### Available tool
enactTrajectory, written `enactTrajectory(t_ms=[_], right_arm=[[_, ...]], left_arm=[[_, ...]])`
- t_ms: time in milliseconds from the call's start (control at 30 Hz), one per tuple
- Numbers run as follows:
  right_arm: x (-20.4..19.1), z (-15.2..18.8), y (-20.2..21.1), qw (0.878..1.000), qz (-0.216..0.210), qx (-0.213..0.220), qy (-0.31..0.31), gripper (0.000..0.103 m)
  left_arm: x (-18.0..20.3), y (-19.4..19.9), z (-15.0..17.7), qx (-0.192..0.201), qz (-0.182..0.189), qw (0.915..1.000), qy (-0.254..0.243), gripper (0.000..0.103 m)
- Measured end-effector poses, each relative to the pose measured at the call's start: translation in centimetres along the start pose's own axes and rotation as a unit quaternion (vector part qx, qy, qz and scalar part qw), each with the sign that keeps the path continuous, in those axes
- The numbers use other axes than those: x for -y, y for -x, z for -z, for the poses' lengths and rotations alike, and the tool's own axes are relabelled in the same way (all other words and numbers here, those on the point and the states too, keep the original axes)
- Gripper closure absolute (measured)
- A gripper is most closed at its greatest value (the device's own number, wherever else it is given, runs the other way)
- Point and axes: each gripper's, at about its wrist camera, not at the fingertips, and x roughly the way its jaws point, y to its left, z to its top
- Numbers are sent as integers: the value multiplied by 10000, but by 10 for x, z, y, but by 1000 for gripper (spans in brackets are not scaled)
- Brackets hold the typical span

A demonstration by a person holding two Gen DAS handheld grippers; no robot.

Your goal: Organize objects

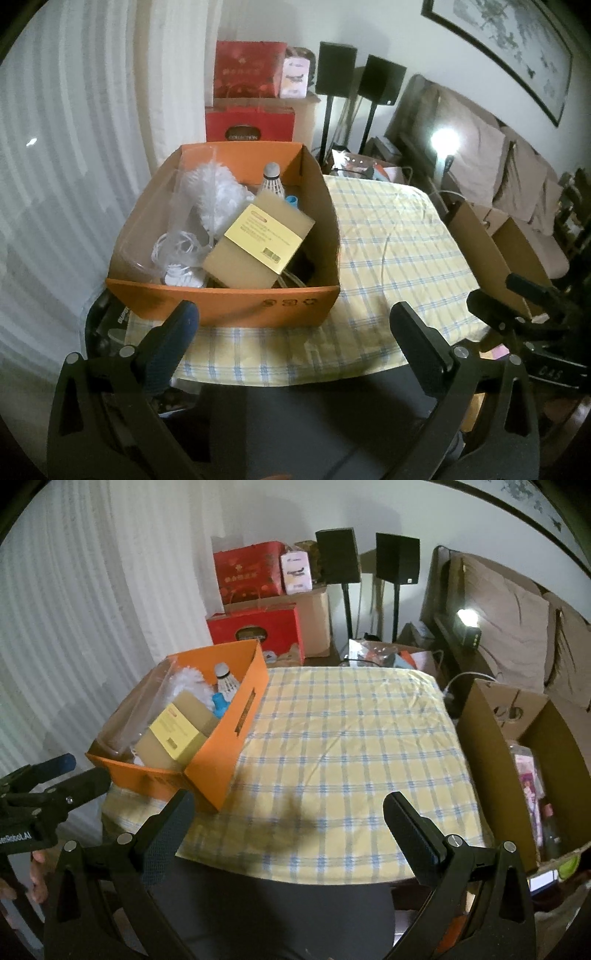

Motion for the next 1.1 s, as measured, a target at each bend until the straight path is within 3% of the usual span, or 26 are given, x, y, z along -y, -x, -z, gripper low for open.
enactTrajectory(t_ms=[200, 567, 1100], right_arm=[[0, 7, 7, 9999, 119, 36, 8, 1], [2, 10, 11, 9997, 215, 116, -3, 0], [-1, 8, 9, 9998, 198, 98, -23, 0]], left_arm=[[5, 2, 5, 10, 58, 10000, -22, 0], [1, 2, 5, 96, -378, 9992, -30, 0], [-1, -1, 3, 81, -413, 9991, -12, 0]])
